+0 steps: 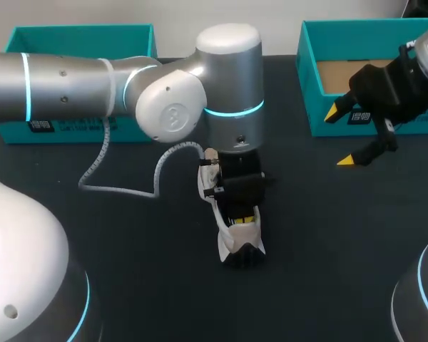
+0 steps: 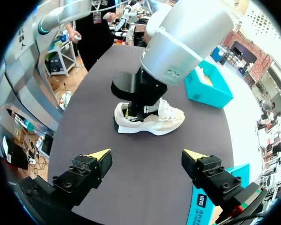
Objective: Take the shoe out of the shoebox, open the shoe tongue, remove and reinsert the insole, then place the shoe into the shoebox
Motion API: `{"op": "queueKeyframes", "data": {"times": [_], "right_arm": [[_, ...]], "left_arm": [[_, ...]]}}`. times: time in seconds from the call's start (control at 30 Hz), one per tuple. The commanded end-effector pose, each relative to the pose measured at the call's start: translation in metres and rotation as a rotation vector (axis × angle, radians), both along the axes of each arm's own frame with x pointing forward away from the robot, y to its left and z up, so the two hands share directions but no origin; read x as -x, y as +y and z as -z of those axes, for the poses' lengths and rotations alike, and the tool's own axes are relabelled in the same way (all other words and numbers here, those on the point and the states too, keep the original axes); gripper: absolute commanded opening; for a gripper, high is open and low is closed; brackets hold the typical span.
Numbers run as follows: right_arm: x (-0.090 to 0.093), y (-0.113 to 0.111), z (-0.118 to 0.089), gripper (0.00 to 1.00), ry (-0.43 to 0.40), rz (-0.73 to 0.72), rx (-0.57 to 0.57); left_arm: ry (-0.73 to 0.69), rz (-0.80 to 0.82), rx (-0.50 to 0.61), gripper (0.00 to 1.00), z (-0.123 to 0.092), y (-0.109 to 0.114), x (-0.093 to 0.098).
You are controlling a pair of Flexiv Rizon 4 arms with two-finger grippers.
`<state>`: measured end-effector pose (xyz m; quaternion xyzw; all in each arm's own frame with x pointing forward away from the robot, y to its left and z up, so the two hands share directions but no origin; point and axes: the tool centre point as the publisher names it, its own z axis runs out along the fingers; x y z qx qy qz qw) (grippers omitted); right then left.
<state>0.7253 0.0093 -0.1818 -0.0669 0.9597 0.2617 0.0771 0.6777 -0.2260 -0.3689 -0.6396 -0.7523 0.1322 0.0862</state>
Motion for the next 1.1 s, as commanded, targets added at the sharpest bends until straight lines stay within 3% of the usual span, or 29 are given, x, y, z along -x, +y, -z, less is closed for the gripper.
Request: {"op": "queueKeyframes", "data": {"times": [0.03, 0.3, 0.47, 0.73, 0.87, 1.1], "right_arm": [[-0.001, 0.001, 0.0, 1.0, 0.002, 0.0, 0.003], [-0.001, 0.001, 0.0, 1.0, 0.002, 0.0, 0.003], [-0.001, 0.001, 0.0, 1.0, 0.002, 0.0, 0.003], [-0.001, 0.001, 0.0, 1.0, 0.002, 0.0, 0.003], [-0.001, 0.001, 0.0, 1.0, 0.002, 0.0, 0.003], [-0.001, 0.001, 0.0, 1.0, 0.002, 0.0, 0.003]], "left_arm": [[0.005, 0.015, 0.002, 0.0, 0.015, -0.006, 0.006], [-0.01, 0.025, -0.041, 0.0, 0.04, -0.006, 0.008], [-0.032, 0.015, -0.056, 0.0, 0.045, 0.0, 0.002], [-0.074, 0.002, -0.032, 0.0, 0.002, 0.014, -0.008], [-0.214, -0.012, -0.018, 0.0, -0.014, 0.019, -0.02], [-0.4, -0.078, -0.021, 0.0, -0.024, 0.03, -0.051]]}}
